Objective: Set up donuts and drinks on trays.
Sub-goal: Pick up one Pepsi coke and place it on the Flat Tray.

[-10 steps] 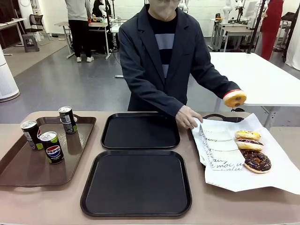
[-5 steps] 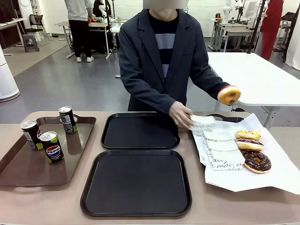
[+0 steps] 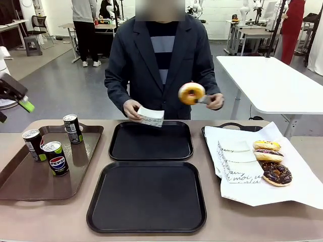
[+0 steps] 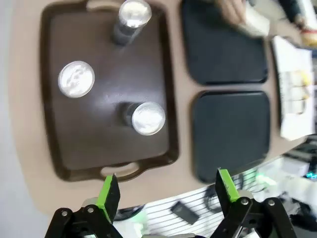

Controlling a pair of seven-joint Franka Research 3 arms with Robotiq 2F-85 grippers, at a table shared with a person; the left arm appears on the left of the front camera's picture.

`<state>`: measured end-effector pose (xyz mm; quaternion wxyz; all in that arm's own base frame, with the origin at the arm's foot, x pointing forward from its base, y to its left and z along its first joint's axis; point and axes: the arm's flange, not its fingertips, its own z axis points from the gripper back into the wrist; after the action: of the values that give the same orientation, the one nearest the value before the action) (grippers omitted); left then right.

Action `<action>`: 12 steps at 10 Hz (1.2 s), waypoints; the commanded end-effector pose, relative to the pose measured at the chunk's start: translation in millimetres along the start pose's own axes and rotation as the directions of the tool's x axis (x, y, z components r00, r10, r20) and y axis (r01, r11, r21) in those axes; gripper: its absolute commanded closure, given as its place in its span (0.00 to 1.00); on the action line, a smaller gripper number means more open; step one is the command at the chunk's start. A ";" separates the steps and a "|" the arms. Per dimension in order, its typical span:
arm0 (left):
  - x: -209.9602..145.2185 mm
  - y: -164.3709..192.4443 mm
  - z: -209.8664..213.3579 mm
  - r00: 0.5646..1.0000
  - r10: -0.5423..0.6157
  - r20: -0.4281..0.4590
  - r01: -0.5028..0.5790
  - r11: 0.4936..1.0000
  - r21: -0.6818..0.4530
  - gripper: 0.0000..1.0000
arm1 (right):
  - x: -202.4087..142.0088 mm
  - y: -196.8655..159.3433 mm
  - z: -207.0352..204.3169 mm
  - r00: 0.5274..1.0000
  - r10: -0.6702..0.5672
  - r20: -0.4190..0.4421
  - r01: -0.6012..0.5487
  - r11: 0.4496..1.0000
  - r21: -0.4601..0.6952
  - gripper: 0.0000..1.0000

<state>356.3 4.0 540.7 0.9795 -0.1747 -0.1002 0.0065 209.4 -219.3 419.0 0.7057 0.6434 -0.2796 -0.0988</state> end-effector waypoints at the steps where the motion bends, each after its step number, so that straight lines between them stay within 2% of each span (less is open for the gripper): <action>1: 5.2 -18.8 -27.6 0.993 -0.036 -0.108 0.053 0.986 0.159 0.00 | 4.0 0.5 0.5 1.000 0.016 0.014 -0.016 1.000 0.019 0.00; 2: 3.7 -34.1 -50.2 0.991 -0.056 -0.124 0.086 0.966 0.244 0.00 | 4.0 0.5 0.5 1.000 0.016 0.014 -0.016 1.000 0.019 0.00; 4: 1.7 -50.1 -85.7 0.988 -0.090 -0.123 0.126 0.935 0.333 0.00 | 4.0 0.5 0.5 1.000 0.016 0.014 -0.016 1.000 0.019 0.00; 5: 3.9 -52.1 -99.9 0.989 -0.089 -0.115 0.124 0.928 0.350 0.00 | 4.0 0.5 0.5 1.000 0.016 0.014 -0.016 1.000 0.019 0.00; 6: 5.2 -50.6 -104.3 0.993 -0.084 -0.080 0.105 0.942 0.320 0.00 | 4.0 0.5 0.5 1.000 0.016 0.014 -0.016 1.000 0.019 0.00; 7: -2.3 -55.2 -88.8 0.984 -0.108 -0.144 0.148 0.939 0.310 0.00 | 4.0 0.5 0.5 1.000 0.016 0.014 -0.016 1.000 0.019 0.00; 11: -0.5 -54.6 -95.8 0.985 -0.108 -0.137 0.145 0.943 0.300 0.00 | 4.0 0.5 0.5 1.000 0.016 0.014 -0.016 1.000 0.019 0.00; 12: 3.1 -57.7 -113.1 0.989 -0.065 -0.129 0.108 0.926 0.361 0.00 | 4.0 0.5 0.5 1.000 0.016 0.014 -0.016 1.000 0.019 0.00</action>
<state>373.7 -80.4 468.9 0.9976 -0.0118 -0.0478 -0.0477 209.8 -219.4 418.7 0.7060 0.6435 -0.2789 -0.0988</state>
